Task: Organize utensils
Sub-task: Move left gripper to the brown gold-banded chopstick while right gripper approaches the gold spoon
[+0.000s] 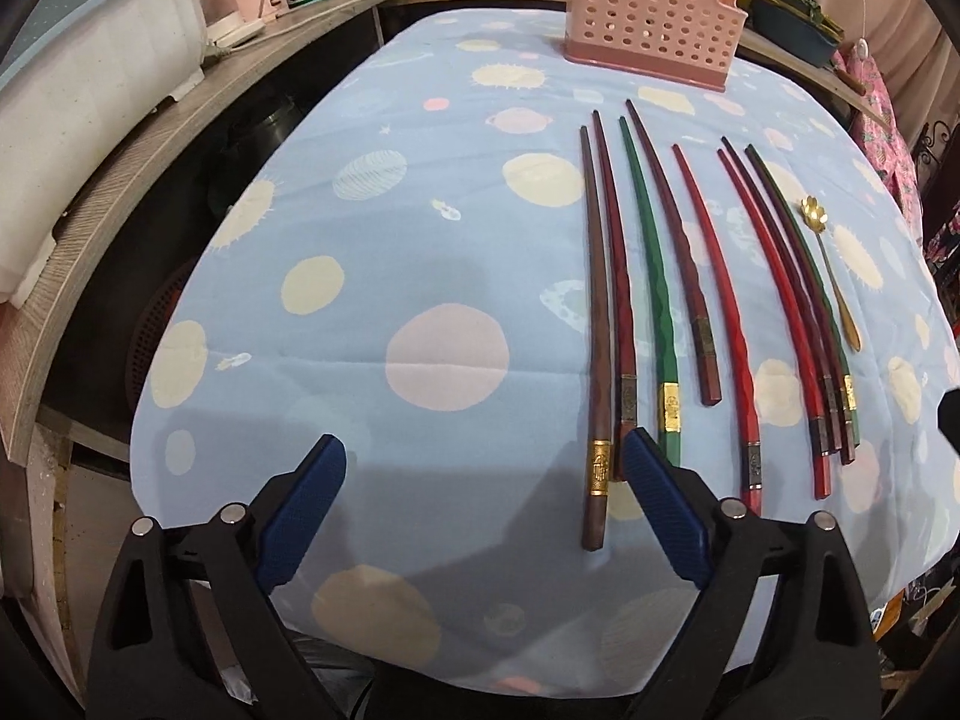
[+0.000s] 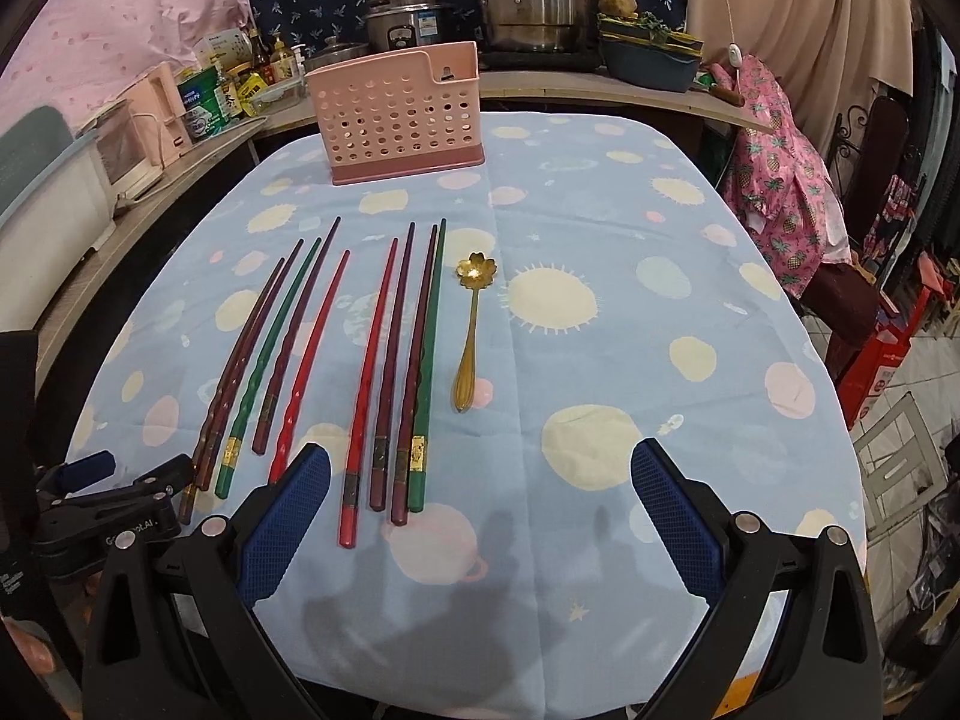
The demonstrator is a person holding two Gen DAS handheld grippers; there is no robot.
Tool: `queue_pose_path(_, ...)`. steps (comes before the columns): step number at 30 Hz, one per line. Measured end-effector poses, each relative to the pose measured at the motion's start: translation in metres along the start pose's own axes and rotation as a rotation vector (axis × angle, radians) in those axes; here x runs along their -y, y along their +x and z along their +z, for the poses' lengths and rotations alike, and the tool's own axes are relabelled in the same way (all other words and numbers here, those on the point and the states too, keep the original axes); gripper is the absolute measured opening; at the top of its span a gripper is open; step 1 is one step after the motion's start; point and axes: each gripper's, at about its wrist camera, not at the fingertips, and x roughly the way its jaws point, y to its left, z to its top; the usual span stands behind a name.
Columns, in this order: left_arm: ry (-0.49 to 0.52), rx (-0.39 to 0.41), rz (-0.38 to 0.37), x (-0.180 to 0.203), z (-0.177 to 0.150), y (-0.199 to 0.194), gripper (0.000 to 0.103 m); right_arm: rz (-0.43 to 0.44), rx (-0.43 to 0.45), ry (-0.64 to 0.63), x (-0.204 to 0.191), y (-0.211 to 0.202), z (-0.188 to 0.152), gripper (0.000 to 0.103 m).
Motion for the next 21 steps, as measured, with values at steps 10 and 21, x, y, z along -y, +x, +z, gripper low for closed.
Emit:
queue_pose_path(10, -0.009, -0.049, -0.019, -0.007, -0.001, 0.008, 0.08, 0.015, -0.011, 0.012, 0.003, 0.026, 0.018, 0.082)
queue_pose_path(21, 0.006, -0.045, -0.03, -0.003, -0.003, 0.002, 0.051, 0.048, -0.072, 0.021, 0.003, 0.077, 0.026, 0.039)
